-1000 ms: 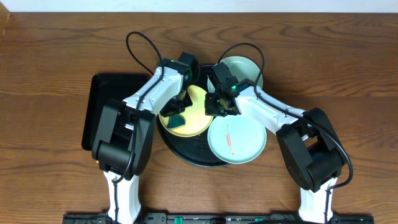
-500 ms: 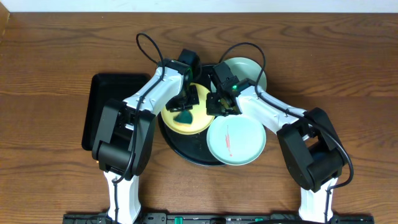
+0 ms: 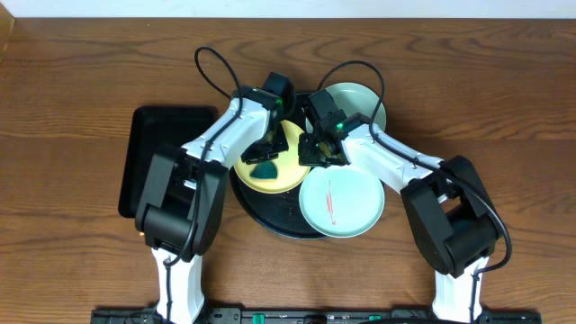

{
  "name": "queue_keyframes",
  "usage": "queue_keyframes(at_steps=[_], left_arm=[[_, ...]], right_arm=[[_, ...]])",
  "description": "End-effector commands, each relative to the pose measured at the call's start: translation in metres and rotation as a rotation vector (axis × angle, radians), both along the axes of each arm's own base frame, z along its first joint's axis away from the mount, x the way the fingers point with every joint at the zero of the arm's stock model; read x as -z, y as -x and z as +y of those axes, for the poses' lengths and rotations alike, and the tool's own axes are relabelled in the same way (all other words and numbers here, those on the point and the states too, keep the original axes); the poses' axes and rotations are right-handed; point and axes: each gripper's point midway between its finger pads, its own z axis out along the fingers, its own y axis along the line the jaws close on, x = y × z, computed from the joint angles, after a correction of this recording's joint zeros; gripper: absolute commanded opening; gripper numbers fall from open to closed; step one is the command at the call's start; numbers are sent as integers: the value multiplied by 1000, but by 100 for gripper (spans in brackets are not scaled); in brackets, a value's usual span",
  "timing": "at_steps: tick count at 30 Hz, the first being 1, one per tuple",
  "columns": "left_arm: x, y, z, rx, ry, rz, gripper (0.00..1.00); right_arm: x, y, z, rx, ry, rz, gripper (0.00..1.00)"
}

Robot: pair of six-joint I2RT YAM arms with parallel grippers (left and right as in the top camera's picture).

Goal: Clean dirty plates on tray and stack at the side
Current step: 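Scrub the yellow plate with the sponge while right gripper holds it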

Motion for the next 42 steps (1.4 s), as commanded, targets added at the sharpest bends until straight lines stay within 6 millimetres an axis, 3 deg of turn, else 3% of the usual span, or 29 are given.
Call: queue_keyframes(at_steps=[1,4,7,13,16,19,26,29,32,34,38,42], left_arm=[[8,22,-32,145,203,122,7],[5,25,-43,189,274,133,7],[6,17,-41,201,257,101,7],[10,-11,11,-17,-55,-35,7],[9,-13,20,-49,-107,-53,7],[10,-3,17,-41,-82,-8,7],[8,31,-26,241,187,154,7],[6,32,-33,283,232,156,7],[7,20,-34,279,227,106,7],[9,7,-28,220,176,54,7],[10,-18,7,25,-38,-59,7],[7,-22,28,-54,-154,-98,7]], right_arm=[[13,5,-4,-4,35,20,1],[13,5,-4,-5,35,20,1],[13,5,-4,-5,35,20,1],[13,5,-4,-5,35,21,1],[13,5,-4,-4,35,20,1],[13,5,-4,-5,35,21,1],[13,5,-4,-5,35,21,1],[13,5,-4,-5,35,21,1],[13,5,-4,-5,35,21,1],[13,5,-4,-5,36,22,1],[13,5,-4,-5,37,24,1],[13,5,-4,-5,37,23,1]])
